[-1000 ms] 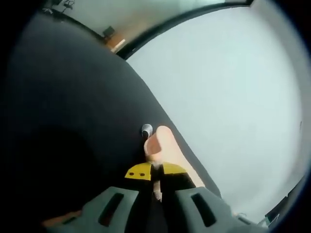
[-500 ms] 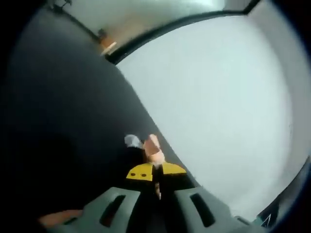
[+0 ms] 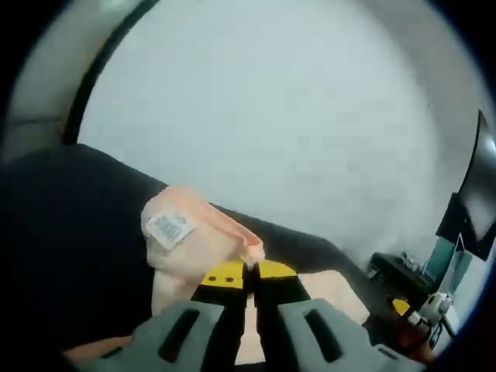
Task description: Fold the towel on the table until its edges align and the towel forms a compact rectangular stack.
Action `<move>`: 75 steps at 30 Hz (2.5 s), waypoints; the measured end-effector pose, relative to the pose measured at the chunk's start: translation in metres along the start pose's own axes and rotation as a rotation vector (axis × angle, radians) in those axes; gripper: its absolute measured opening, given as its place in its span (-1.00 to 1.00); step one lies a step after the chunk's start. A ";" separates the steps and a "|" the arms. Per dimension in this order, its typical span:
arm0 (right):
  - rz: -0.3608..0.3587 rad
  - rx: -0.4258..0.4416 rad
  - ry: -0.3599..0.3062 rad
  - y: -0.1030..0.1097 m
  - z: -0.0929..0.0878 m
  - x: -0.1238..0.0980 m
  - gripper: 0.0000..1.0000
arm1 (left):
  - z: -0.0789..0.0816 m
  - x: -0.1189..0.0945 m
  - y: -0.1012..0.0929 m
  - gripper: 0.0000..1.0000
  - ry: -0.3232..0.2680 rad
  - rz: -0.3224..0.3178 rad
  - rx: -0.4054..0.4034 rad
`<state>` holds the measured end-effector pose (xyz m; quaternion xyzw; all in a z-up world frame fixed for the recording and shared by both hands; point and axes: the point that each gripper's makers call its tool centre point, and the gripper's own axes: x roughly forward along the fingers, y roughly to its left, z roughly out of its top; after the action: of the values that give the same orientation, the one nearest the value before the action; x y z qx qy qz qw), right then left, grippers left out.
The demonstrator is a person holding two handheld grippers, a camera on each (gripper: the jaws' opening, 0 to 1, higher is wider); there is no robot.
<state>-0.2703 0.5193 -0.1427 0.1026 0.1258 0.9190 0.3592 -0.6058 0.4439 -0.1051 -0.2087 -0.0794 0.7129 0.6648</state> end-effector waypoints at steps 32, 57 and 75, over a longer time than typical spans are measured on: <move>-0.234 0.193 0.185 -0.050 -0.042 -0.001 -0.29 | -0.078 0.042 -0.128 -0.72 0.148 -0.298 0.233; -0.388 0.336 0.261 -0.005 -0.060 0.039 -0.87 | -0.001 -0.056 0.075 -0.56 -0.368 0.096 0.449; -0.116 -0.466 0.103 0.208 0.002 0.139 -0.90 | -0.026 -0.056 0.111 -0.62 -0.261 0.184 0.309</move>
<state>-0.5017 0.4671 -0.0642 -0.0374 -0.0656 0.9050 0.4186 -0.6950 0.3736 -0.1610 -0.0167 -0.0351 0.7952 0.6051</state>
